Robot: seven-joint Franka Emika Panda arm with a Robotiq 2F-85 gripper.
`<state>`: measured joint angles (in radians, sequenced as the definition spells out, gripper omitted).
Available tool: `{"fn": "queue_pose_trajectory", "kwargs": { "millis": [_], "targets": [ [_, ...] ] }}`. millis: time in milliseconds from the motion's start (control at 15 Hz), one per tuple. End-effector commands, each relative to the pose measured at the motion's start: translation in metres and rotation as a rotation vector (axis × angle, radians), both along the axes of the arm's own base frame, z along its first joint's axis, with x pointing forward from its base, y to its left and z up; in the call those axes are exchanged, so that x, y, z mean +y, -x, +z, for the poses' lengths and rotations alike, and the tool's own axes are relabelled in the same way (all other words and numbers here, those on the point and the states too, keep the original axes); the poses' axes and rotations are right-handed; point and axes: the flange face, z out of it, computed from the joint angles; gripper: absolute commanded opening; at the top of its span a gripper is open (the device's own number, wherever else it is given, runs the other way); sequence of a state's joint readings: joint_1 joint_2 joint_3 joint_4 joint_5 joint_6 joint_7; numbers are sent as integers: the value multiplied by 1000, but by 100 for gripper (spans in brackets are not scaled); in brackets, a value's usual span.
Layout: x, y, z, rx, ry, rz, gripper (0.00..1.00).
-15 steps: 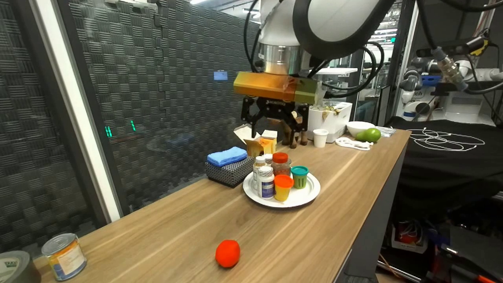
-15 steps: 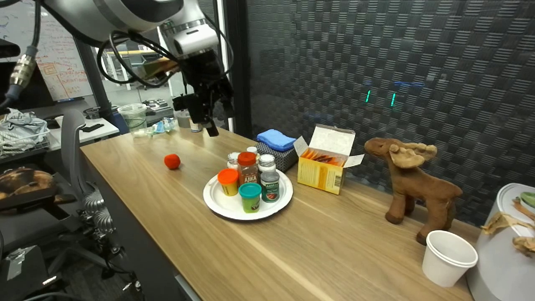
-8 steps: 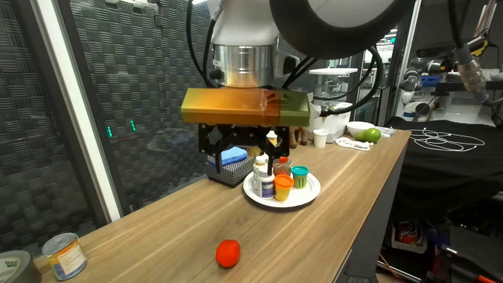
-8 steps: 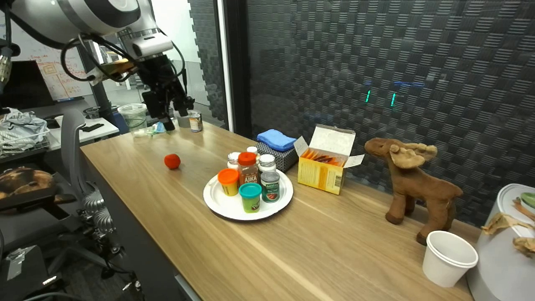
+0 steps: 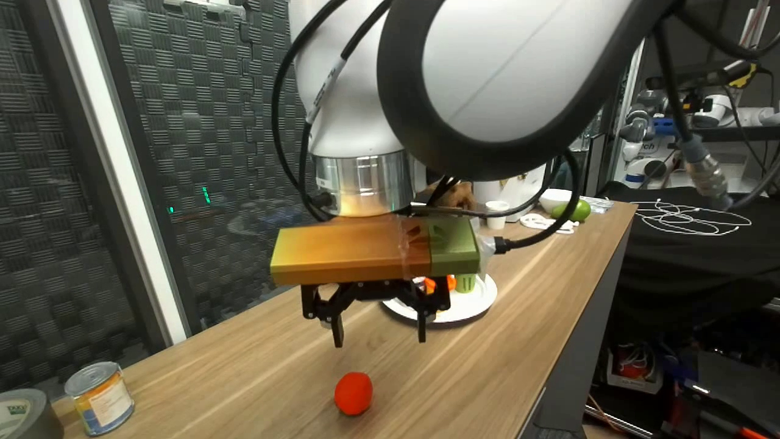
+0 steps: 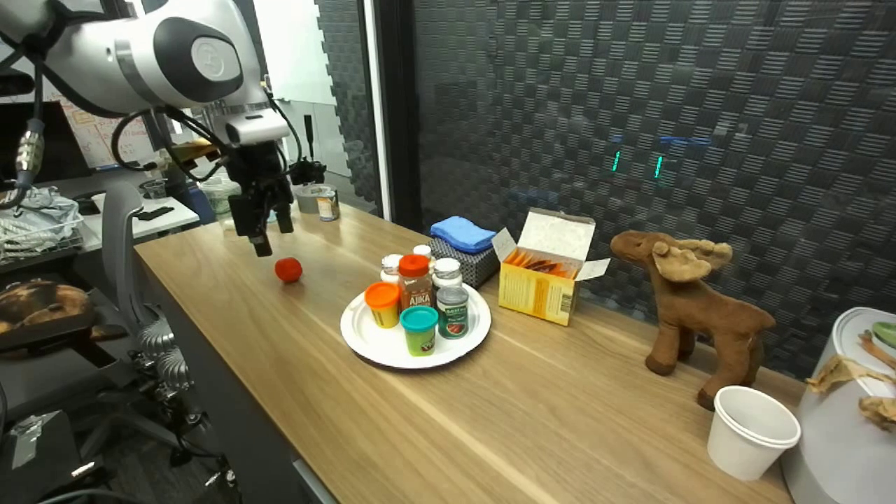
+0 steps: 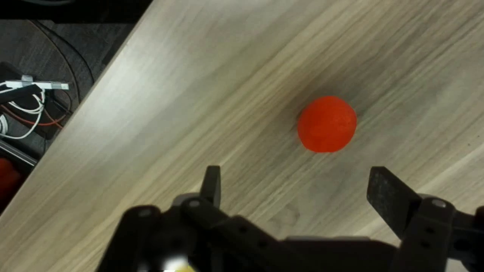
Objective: Pick up all the objects surrounding the white plate and arrange them on the plate
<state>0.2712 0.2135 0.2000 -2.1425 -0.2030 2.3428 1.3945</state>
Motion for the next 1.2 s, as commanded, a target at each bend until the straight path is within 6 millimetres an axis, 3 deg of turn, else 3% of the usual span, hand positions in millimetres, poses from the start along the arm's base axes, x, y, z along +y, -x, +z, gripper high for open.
{"fn": "queue_pose_trajectory", "kwargs": {
  "millis": [0, 1133],
  "targets": [
    [15, -7, -8, 30, -68, 2, 100],
    [9, -43, -48, 58, -146, -82, 100]
  ]
}}
